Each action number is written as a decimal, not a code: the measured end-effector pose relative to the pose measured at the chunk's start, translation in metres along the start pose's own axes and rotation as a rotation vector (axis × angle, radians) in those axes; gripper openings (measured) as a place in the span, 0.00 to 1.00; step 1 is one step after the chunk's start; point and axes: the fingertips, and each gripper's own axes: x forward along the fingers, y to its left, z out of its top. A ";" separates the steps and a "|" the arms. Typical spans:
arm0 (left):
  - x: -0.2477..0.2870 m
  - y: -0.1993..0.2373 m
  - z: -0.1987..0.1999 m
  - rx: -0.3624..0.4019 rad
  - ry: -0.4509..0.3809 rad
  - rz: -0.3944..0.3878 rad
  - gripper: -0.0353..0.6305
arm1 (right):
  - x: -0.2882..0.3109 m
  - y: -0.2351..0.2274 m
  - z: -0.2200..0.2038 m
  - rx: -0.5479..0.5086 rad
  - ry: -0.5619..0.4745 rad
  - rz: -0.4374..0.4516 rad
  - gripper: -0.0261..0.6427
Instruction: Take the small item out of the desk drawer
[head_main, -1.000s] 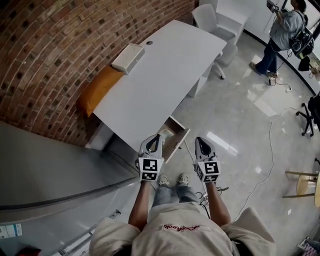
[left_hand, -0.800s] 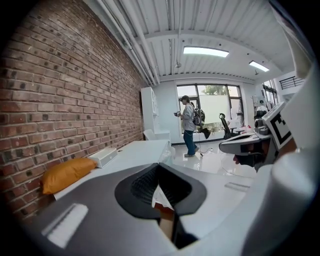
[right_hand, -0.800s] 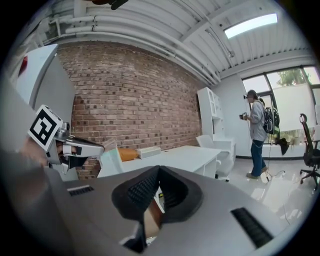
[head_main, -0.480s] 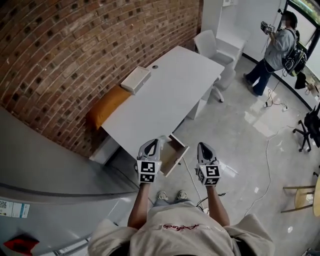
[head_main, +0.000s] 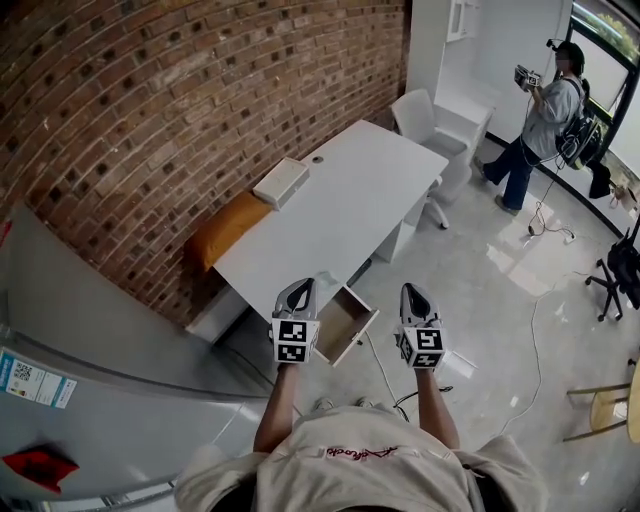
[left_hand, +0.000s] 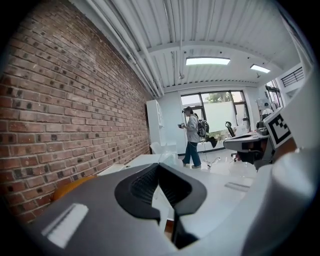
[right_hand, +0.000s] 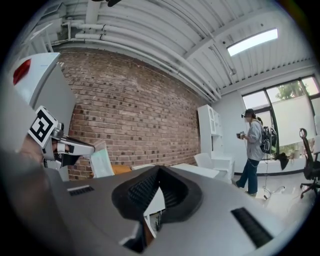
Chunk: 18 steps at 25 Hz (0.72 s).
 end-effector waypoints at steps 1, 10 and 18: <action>0.000 0.002 0.004 -0.001 -0.005 0.003 0.07 | 0.001 -0.001 0.003 -0.003 -0.006 -0.001 0.06; 0.001 0.014 0.030 0.006 -0.033 0.019 0.07 | 0.004 -0.006 0.020 -0.020 -0.033 -0.005 0.06; -0.003 0.020 0.032 -0.004 -0.039 0.029 0.07 | 0.008 0.002 0.019 -0.030 -0.019 -0.001 0.06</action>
